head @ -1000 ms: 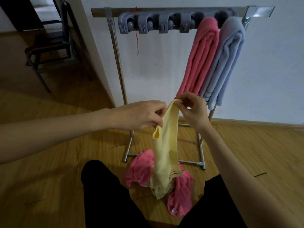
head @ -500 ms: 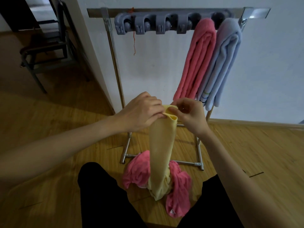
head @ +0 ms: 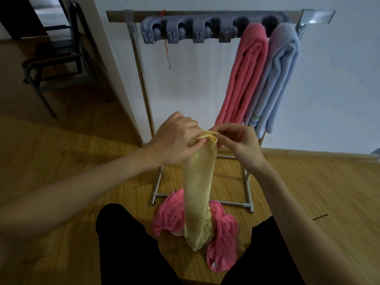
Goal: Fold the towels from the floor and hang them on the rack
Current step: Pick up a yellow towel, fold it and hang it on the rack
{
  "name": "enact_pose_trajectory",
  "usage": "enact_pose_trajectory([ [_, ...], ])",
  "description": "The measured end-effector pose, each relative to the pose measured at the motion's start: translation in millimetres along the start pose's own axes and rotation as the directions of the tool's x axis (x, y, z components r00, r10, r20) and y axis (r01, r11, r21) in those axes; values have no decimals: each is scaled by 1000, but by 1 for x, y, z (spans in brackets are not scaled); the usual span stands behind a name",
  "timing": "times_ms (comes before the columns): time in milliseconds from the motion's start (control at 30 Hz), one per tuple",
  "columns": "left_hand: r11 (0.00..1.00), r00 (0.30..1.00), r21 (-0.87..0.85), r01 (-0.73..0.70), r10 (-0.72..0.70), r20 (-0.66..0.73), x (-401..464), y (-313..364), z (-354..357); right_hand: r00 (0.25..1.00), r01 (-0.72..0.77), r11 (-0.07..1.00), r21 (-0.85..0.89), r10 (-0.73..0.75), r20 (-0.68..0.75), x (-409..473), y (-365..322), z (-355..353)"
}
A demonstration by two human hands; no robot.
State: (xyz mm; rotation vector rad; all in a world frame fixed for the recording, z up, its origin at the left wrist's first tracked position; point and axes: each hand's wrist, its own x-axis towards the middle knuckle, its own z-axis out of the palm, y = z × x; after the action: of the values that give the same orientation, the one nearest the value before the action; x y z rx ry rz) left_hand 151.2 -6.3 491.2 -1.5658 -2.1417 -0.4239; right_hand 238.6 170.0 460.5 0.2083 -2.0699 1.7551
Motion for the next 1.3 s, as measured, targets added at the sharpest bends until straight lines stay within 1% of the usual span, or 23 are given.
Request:
enact_pose_trajectory([
  [167, 999, 999, -13, 42, -42, -6, 4, 1, 0, 999, -1, 1000, 23, 0, 46, 1, -1, -6],
  [267, 998, 999, -24, 50, -50, -22, 7, 3, -3, 997, 22, 999, -28, -20, 69, 2, -3, -7],
  [433, 999, 999, -33, 34, -35, -38, 9, 1, -6, 996, 89, 986, -141, -85, 33, 10, -7, -13],
  [533, 993, 995, -107, 57, -66, -80, 3, -3, -6, 994, 106, 981, -160, -104, 17, 16, -10, -13],
  [633, 966, 972, -237, 102, -147, -181, -6, -7, -3, 997, 75, 989, -124, -77, -13, 21, -13, -7],
  [700, 936, 931, -309, 171, -256, -260, -12, -7, 0, 997, 72, 990, -125, -76, -29, 24, -14, -3],
  [733, 901, 906, -370, 225, -334, -260, -14, -7, 1, 997, 71, 990, -124, -76, -35, 25, -14, -2],
  [767, 848, 883, -449, 281, -412, -225, -15, -7, 2, 996, 69, 990, -122, -74, -39, 26, -14, -2],
  [833, 711, 843, -596, 373, -528, -102, -14, -8, 1, 997, 60, 991, -123, -66, -46, 26, -14, -2],
  [900, 583, 819, -699, 414, -574, 6, -10, -8, -1, 997, 52, 991, -125, -59, -52, 26, -12, -2],
  [933, 540, 809, -731, 417, -587, 27, -6, -7, -2, 997, 44, 991, -127, -52, -63, 25, -11, -2],
  [967, 524, 799, -744, 413, -601, 21, -2, -5, -3, 996, 31, 992, -125, -41, -83, 24, -9, -2],
  [1000, 528, 792, -746, 405, -611, -3, 2, -3, -3, 994, 12, 994, -108, -23, -108, 23, -7, -2],
  [1067, 538, 782, -754, 378, -621, -51, 11, 1, -2, 989, -33, 999, -35, 28, -148, 21, -5, -1],
  [1133, 538, 775, -762, 361, -628, -76, 18, 2, -1, 985, -86, 993, 77, 97, -146, 20, -5, -2],
  [1200, 553, 775, -757, 349, -625, -99, 23, 3, 0, 984, -126, 978, 166, 144, -107, 18, -8, -3],
  [1300, 558, 761, -760, 334, -636, -132, 22, 5, -2, 987, -117, 982, 148, 131, -90, 18, -9, -3],
])
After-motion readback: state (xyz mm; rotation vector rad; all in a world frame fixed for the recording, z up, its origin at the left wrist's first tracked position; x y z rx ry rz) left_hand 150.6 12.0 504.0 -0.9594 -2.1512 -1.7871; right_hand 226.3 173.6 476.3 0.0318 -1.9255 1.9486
